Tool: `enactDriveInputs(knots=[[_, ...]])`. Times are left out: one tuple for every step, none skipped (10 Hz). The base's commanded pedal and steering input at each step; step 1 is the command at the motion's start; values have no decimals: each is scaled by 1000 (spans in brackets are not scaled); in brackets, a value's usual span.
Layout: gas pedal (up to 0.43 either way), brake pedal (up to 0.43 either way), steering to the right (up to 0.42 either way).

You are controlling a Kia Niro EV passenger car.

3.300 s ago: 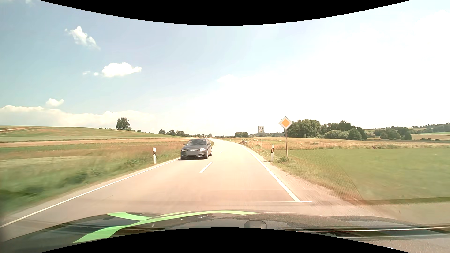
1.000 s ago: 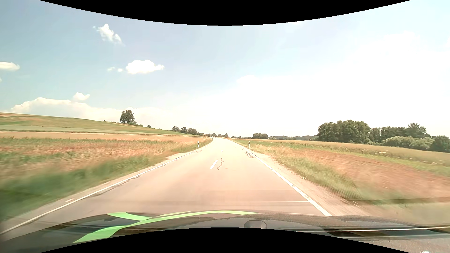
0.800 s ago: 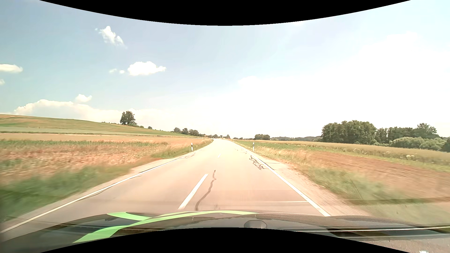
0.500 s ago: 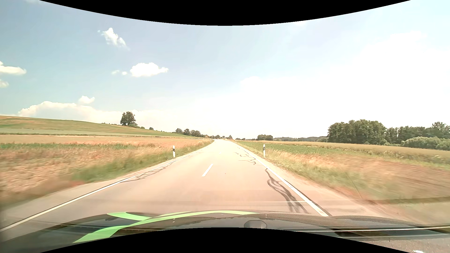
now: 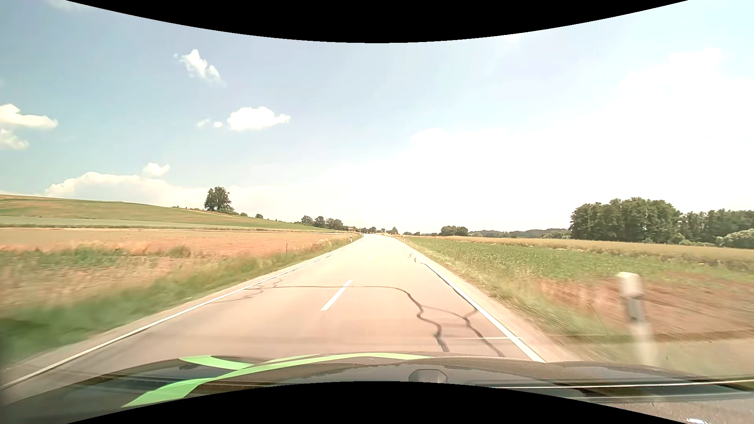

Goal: Follow the waypoints while adhering to traffic rules and regulations

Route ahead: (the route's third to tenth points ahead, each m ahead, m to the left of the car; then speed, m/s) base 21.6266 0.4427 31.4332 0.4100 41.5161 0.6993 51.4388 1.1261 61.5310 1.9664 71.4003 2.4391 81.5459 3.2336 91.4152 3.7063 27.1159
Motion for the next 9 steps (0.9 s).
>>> enactDriveInputs(knots=[[370, 0, -16], [370, 0, -14], [370, 0, -13], [370, 0, -12], [370, 0, -9], [370, 0, -8], [358, 0, -7], [358, 0, -7], [350, 0, -6]])
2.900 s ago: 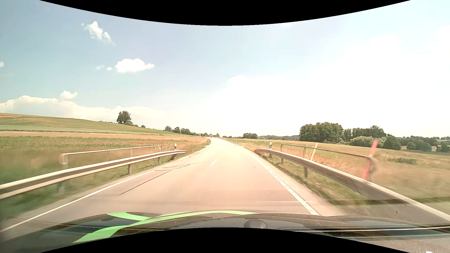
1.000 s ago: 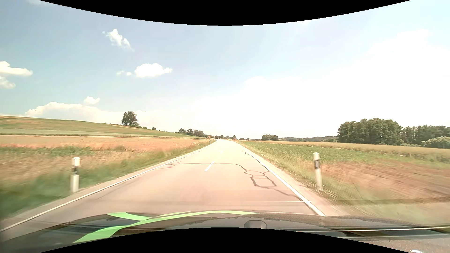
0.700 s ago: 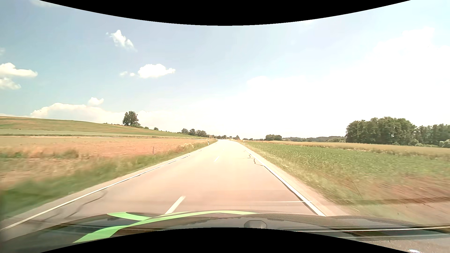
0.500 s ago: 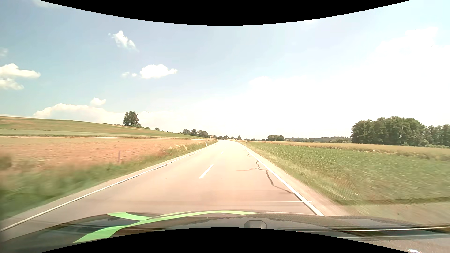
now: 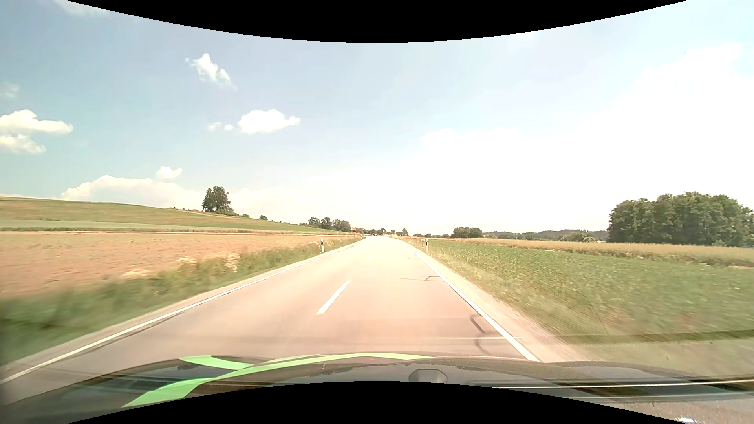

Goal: Follow the waypoints while adhering to traffic rules and regulations

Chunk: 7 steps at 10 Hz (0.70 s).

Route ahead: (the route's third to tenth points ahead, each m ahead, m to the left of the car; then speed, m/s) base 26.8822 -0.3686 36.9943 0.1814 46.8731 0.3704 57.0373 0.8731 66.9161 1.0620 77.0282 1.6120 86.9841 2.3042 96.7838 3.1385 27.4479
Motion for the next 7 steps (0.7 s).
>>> enactDriveInputs(knots=[[350, 0, -7], [358, 0, -7], [358, 0, -8], [358, 0, -11], [358, 0, -14], [358, 0, -14], [358, 0, -13]])
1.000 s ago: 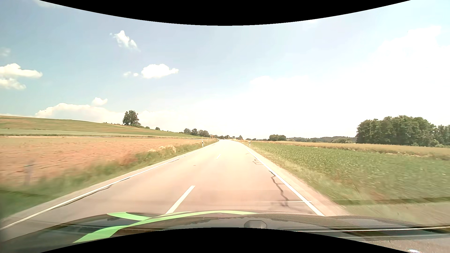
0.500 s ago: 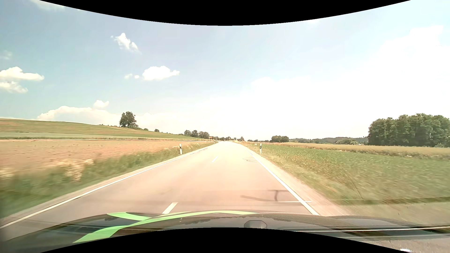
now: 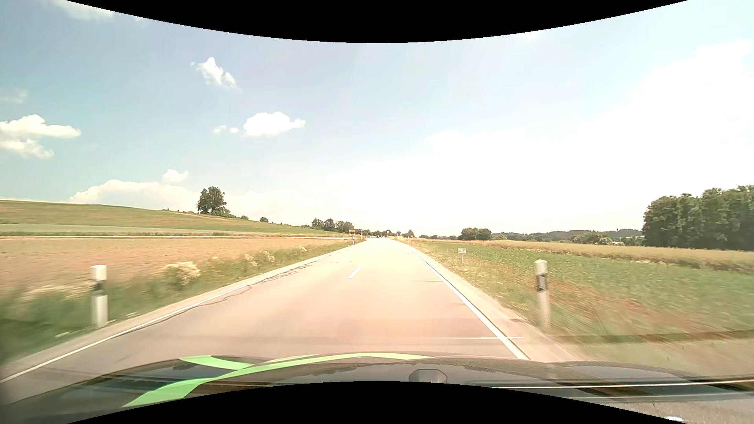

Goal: Follow the waypoints while adhering to traffic rules and regulations

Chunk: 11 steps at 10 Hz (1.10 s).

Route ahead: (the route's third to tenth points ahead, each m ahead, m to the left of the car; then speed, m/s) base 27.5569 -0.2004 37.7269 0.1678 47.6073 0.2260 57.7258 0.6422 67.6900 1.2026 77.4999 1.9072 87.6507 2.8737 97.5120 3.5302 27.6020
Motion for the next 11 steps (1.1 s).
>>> enactDriveInputs(knots=[[350, 0, -11], [339, 0, -11], [339, 0, -11], [331, 0, -10], [287, 0, -10], [287, 0, -8], [287, 0, -8], [287, 0, -7], [268, 0, -8], [240, 0, -8], [240, 0, -7]])
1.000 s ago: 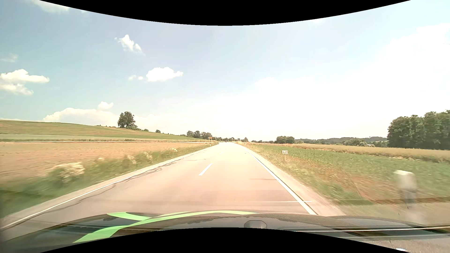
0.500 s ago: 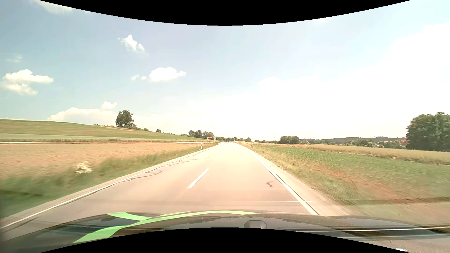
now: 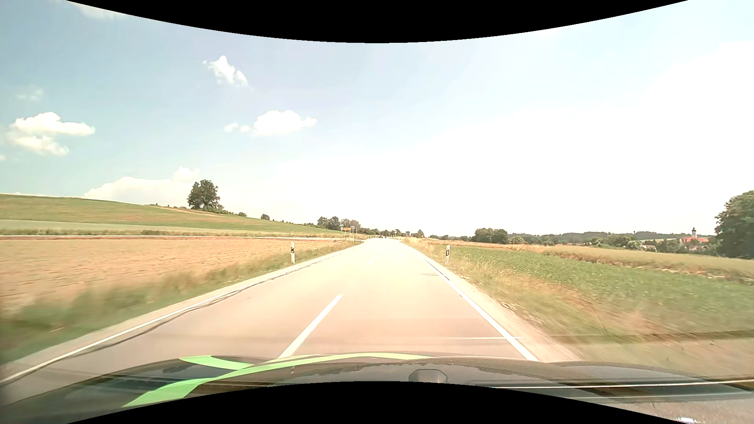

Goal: Follow the waypoints while adhering to traffic rules and regulations

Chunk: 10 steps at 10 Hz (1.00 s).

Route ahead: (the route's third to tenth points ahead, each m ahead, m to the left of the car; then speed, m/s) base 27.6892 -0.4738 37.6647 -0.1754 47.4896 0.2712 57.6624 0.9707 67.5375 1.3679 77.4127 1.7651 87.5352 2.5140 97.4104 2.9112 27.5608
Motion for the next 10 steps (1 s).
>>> enactDriveInputs(knots=[[240, 0, -8], [240, 0, -8], [248, 0, -9], [248, 0, -9], [260, 0, -9], [268, 0, -9], [268, 0, -10], [268, 0, -11], [280, 0, -11], [287, 0, -11]])
